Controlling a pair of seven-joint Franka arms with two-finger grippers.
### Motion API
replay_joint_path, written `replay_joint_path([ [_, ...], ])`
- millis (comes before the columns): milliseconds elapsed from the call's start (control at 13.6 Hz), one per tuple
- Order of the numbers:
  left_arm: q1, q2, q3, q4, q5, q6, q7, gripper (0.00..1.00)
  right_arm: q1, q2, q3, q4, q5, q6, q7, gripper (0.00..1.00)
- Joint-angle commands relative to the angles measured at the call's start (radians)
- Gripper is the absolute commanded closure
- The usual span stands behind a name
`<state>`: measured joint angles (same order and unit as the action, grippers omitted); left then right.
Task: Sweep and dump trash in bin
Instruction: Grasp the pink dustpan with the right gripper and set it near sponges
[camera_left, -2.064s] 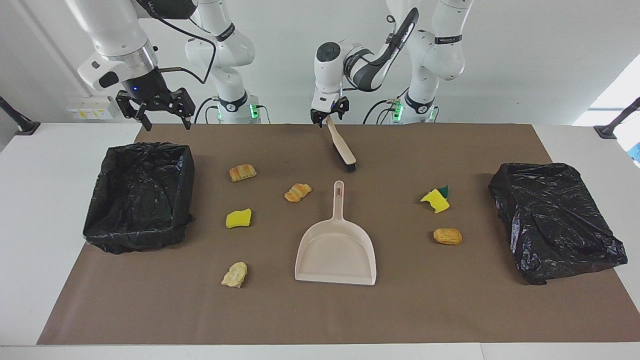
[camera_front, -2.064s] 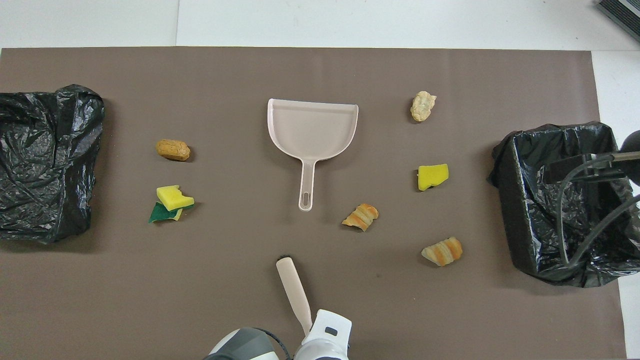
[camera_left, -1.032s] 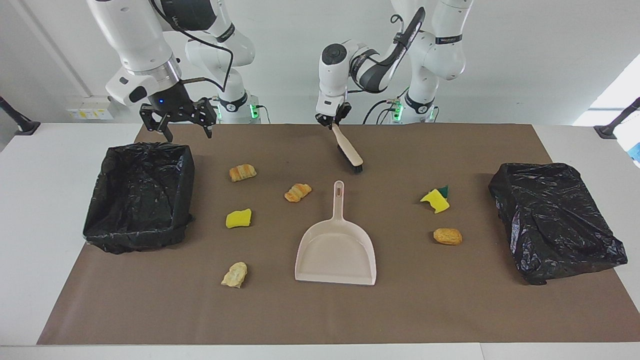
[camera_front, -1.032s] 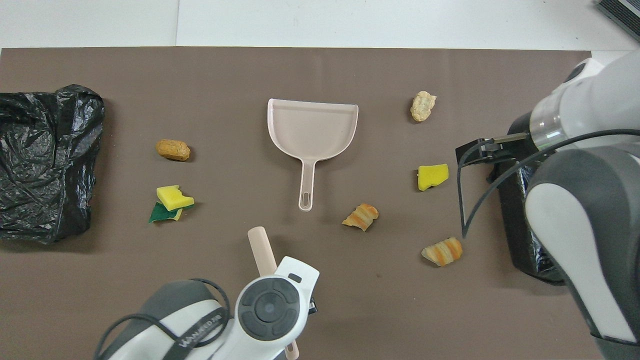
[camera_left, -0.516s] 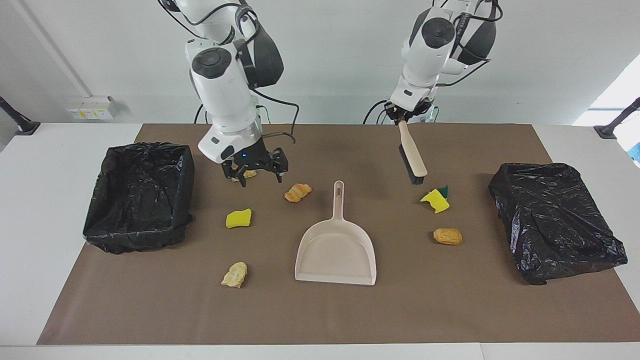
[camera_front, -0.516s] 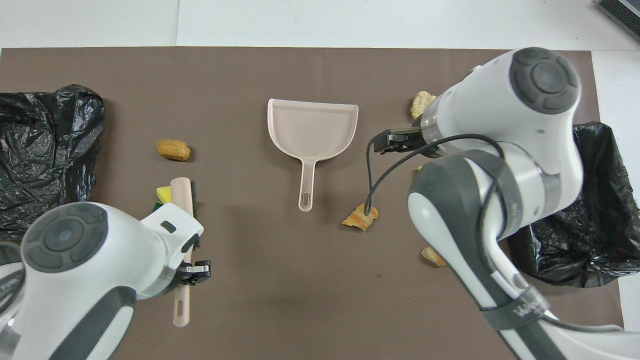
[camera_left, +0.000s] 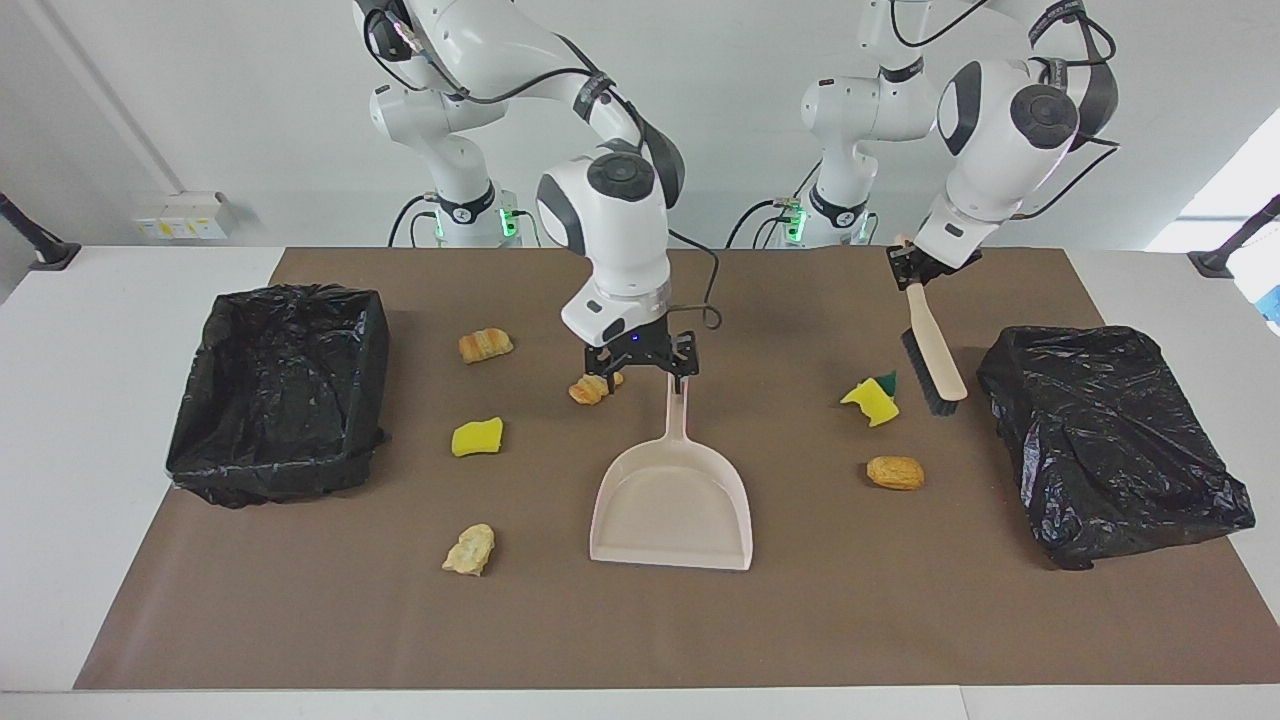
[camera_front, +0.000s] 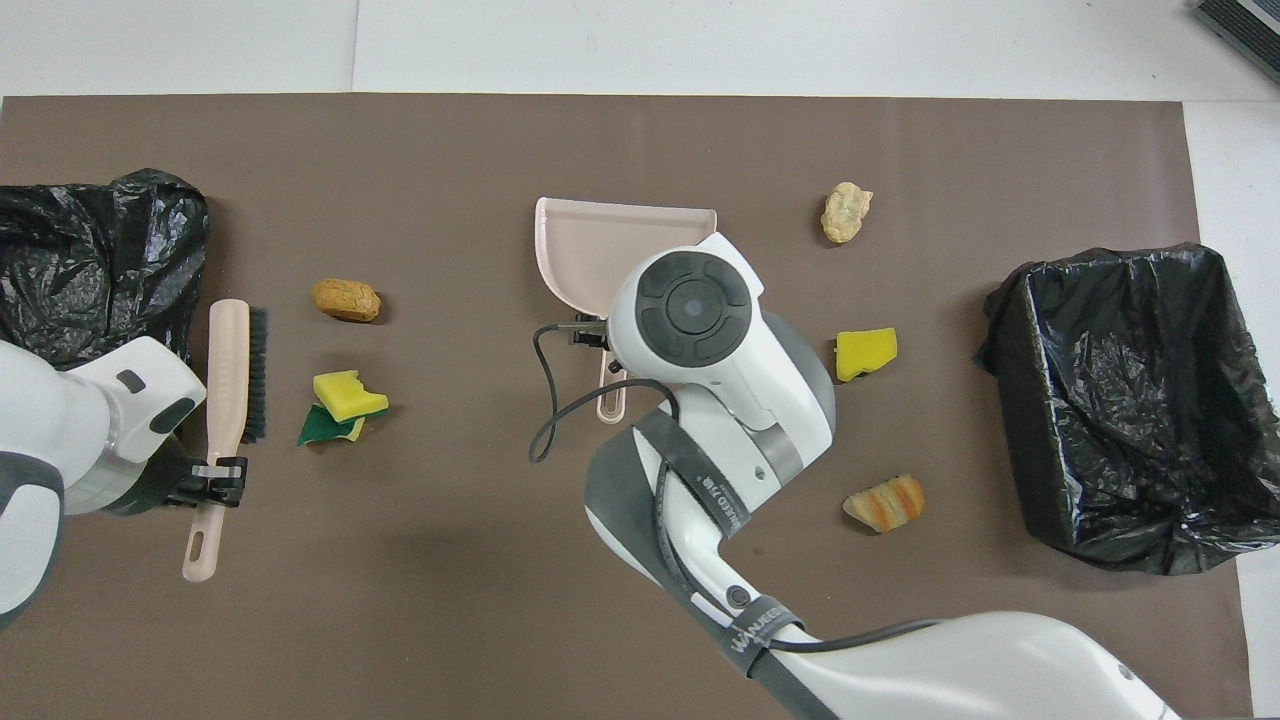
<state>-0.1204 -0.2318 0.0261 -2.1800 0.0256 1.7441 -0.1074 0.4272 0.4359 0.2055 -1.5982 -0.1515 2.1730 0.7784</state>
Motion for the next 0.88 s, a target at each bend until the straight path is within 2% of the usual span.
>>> replay_joint_path([
  [0,0.036,0.025,-0.017,-0.007,0.027,0.038,0.04,1.0,0.019,0.059,0.003,0.024,-0.086,0.048,0.064,0.0],
  [221,0.038,0.028,-0.017,-0.027,0.025,0.052,0.038,1.0,0.031,0.069,0.002,0.012,-0.102,0.087,0.076,0.03],
  [295,0.036,0.028,-0.017,-0.067,0.027,0.057,0.032,1.0,0.031,0.069,0.002,0.009,-0.106,0.087,0.075,0.13],
  [811,0.018,0.034,-0.02,-0.162,0.024,0.134,-0.09,1.0,0.025,0.061,0.005,-0.037,-0.128,0.09,0.056,0.3],
])
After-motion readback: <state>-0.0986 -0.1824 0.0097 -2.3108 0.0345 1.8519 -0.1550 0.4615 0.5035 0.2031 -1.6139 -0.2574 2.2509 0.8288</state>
